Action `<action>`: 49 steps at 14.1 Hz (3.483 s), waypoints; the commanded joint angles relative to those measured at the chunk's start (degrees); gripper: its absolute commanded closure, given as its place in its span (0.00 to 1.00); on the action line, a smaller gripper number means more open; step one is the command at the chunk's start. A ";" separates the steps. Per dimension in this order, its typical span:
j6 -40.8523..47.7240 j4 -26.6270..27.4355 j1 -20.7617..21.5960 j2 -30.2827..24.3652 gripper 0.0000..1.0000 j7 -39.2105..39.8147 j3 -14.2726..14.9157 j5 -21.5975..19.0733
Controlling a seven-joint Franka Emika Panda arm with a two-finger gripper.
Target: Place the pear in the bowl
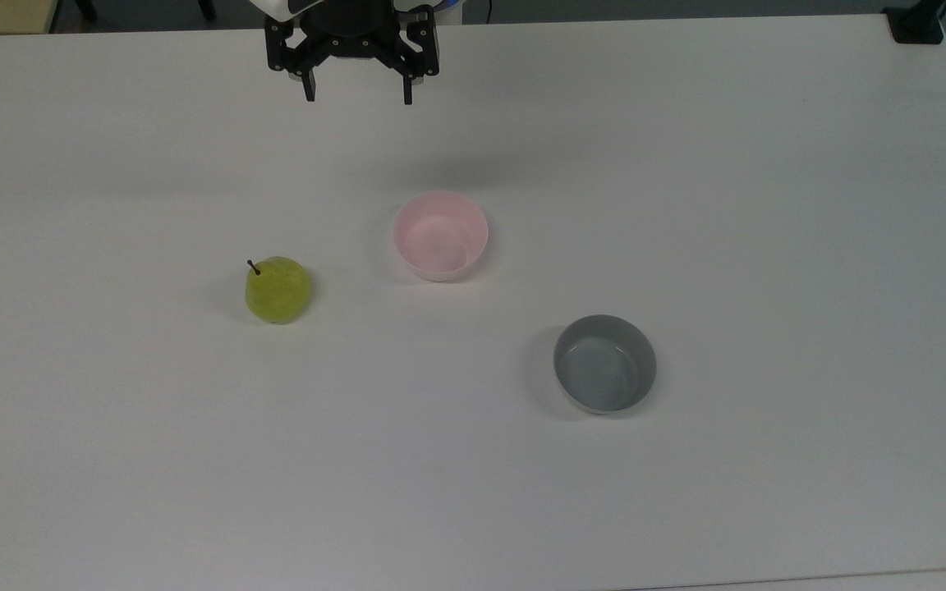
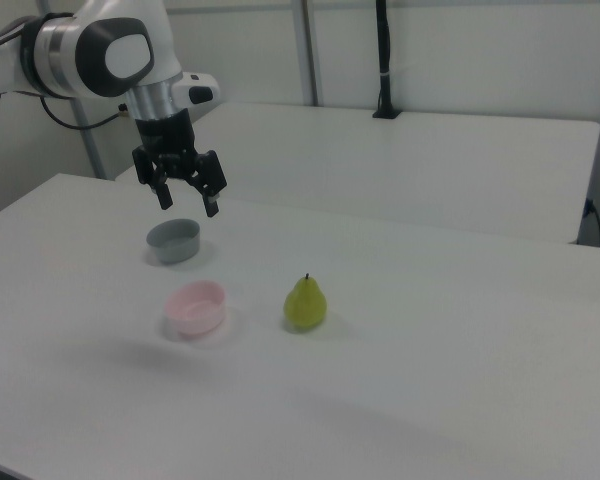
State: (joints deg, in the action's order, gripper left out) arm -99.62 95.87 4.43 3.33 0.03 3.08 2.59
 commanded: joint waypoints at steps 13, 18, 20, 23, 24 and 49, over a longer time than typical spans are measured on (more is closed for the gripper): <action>-13.22 0.20 -8.38 8.70 0.00 13.67 0.26 0.22; -16.92 0.28 -9.43 13.45 0.00 14.03 0.35 1.89; -19.10 0.28 -10.05 15.12 0.00 14.12 0.35 2.24; -22.89 0.28 -10.05 18.72 0.00 13.85 0.35 3.30; -23.94 0.28 -10.05 19.60 0.00 13.68 0.35 3.30; -25.03 0.29 -9.52 20.50 0.63 13.24 0.26 4.00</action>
State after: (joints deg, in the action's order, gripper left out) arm -127.01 95.54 -5.50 26.96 13.05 2.99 5.82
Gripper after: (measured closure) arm 0.264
